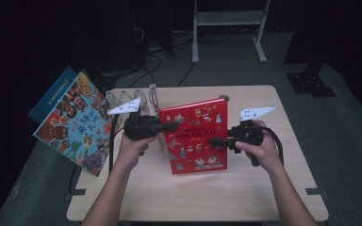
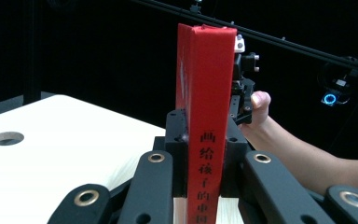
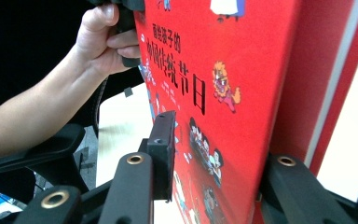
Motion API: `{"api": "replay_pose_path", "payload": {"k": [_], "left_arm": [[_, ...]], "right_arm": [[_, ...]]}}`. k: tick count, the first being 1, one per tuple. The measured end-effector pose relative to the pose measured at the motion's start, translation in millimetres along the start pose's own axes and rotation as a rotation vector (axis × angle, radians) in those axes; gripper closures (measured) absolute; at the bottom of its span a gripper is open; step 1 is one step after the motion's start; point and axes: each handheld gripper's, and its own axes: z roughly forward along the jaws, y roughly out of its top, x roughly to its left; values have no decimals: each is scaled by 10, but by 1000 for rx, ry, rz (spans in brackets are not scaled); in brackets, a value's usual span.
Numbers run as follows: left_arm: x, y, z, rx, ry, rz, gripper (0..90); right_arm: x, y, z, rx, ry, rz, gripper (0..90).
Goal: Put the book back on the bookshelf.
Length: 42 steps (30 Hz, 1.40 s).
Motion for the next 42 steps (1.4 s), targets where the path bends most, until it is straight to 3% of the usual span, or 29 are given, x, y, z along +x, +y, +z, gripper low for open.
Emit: {"api": "replay_pose_path", "payload": {"k": [10,13,19,23,28,34,42], "left_arm": [[-41,40,-40,-12,35,30,791],[-32,48,-82,-15,60,38,799],[-31,55,-134,-17,105,51,802],[-24,54,-158,-27,108,50,802],[-34,47,-150,-23,107,54,802],[-28,32,-155,-24,112,52,801],[-40,37,-150,-20,124,65,801]], "right_arm": [[1,-12,20,21,-40,-29,607],[-15,-34,4,36,-107,-42,583],[-54,-141,4,65,-190,-41,551],[-95,-210,-11,88,-254,-63,491],[-165,-367,48,149,-330,-113,411],[-278,-634,119,212,-366,-89,386],[-429,-948,266,301,-405,-90,382]]}}
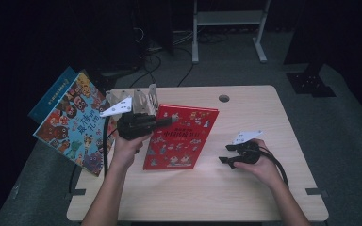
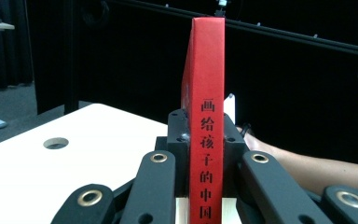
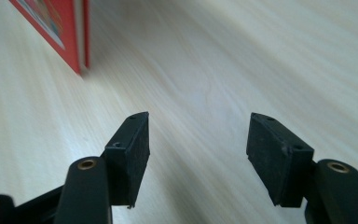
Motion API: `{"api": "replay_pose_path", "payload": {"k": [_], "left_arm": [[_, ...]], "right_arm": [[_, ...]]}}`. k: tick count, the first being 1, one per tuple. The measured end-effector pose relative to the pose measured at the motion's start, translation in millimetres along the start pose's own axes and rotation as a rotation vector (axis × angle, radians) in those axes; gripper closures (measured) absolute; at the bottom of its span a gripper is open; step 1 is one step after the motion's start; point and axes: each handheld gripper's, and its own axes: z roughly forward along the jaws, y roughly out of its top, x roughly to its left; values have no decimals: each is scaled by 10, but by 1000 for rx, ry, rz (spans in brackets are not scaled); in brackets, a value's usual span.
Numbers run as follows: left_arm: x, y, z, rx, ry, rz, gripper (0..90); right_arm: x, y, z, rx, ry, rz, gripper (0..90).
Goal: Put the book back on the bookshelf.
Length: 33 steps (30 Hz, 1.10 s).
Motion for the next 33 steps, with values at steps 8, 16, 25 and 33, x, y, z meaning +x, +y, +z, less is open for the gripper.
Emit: {"api": "replay_pose_path", "payload": {"k": [8,16,25,33], "left_arm": [[3,13,-40,-11,4,-1,801],[-19,49,-140,-17,32,0,801],[-48,79,-303,-21,81,-3,801],[-107,124,-555,-44,131,1,801]], "right_arm": [[-12,-125,126,23,-14,0,363],[3,-169,175,-25,-30,-4,248],[3,-168,180,-23,-43,6,220],[5,-168,181,-20,-47,14,213]]}}
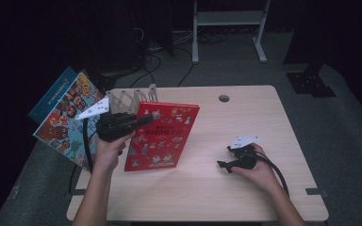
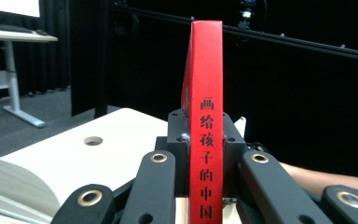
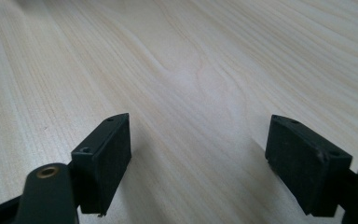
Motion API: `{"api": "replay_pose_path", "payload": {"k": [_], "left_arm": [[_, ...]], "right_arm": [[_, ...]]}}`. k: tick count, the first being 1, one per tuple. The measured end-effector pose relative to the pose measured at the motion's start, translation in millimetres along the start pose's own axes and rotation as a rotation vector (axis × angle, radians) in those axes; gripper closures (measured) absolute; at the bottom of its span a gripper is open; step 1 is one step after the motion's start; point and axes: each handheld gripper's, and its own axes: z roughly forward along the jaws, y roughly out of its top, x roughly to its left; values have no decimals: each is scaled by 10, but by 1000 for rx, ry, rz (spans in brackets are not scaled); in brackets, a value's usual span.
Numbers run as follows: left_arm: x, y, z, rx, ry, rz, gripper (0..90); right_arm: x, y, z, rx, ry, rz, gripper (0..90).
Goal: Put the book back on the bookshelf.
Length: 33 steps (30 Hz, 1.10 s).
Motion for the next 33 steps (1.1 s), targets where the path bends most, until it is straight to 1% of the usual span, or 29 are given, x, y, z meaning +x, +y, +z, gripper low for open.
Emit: {"api": "replay_pose_path", "payload": {"k": [3,10,16,20,22,23,27,29,33], "left_arm": [[-17,31,-127,-6,30,5,800],[-12,56,-397,-28,72,2,800],[-6,75,-653,-58,125,9,800],[3,93,-815,-81,155,6,800],[-1,101,-895,-95,182,8,800],[1,103,-919,-95,192,13,800],[9,104,-1020,-100,254,19,801],[16,96,-1057,-109,288,21,801],[38,75,-1109,-127,364,38,800]], "right_arm": [[0,0,0,0,0,1,212],[-1,1,2,2,-2,6,201],[-2,1,2,2,-2,7,201],[-4,1,2,2,-5,8,199],[-4,1,2,2,-6,10,199],[-8,1,2,1,-8,8,199],[-9,1,3,1,-9,7,199],[-10,1,2,1,-9,7,199],[-8,2,2,2,-11,11,199]]}}
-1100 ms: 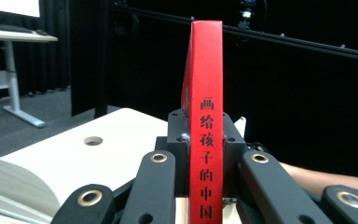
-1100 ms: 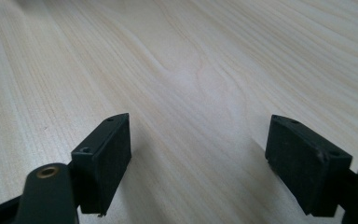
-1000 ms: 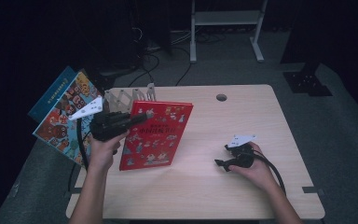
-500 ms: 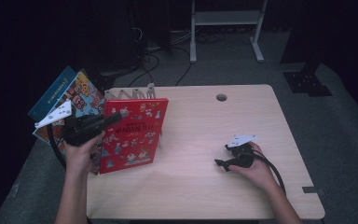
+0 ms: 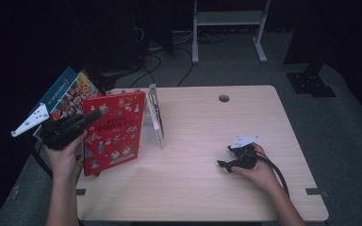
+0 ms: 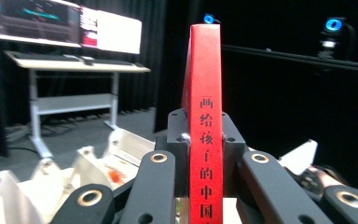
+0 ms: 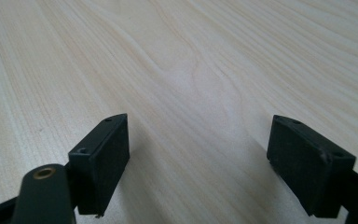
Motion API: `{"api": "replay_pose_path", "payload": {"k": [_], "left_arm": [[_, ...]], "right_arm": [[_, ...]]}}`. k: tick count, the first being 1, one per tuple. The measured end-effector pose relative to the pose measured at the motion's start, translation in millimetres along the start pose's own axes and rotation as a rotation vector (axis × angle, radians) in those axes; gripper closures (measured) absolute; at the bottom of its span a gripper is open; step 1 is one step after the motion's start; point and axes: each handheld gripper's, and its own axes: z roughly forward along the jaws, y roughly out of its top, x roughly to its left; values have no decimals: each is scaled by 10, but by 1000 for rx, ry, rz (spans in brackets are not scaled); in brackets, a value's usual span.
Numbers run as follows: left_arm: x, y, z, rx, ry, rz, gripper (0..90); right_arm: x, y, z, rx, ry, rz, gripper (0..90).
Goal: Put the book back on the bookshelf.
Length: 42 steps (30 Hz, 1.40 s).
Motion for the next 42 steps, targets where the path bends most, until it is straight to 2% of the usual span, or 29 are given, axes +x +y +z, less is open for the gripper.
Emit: {"api": "replay_pose_path", "payload": {"k": [4,10,16,21,29,36,42], "left_arm": [[49,-17,0,-13,67,-3,800],[90,-31,73,-13,153,22,800],[160,-64,174,-21,206,7,800],[206,-73,281,-15,247,20,800],[306,-102,427,-24,285,8,800],[391,-105,573,-12,302,14,800],[471,-141,658,-26,315,10,800]], "right_arm": [[-1,0,0,0,-1,-1,200],[0,0,-1,1,-1,1,199],[0,0,-1,1,-1,0,199],[0,0,0,0,0,2,200],[0,0,0,0,0,1,199],[-1,0,-1,0,1,2,199],[-11,-1,0,-1,2,-4,200]]}}
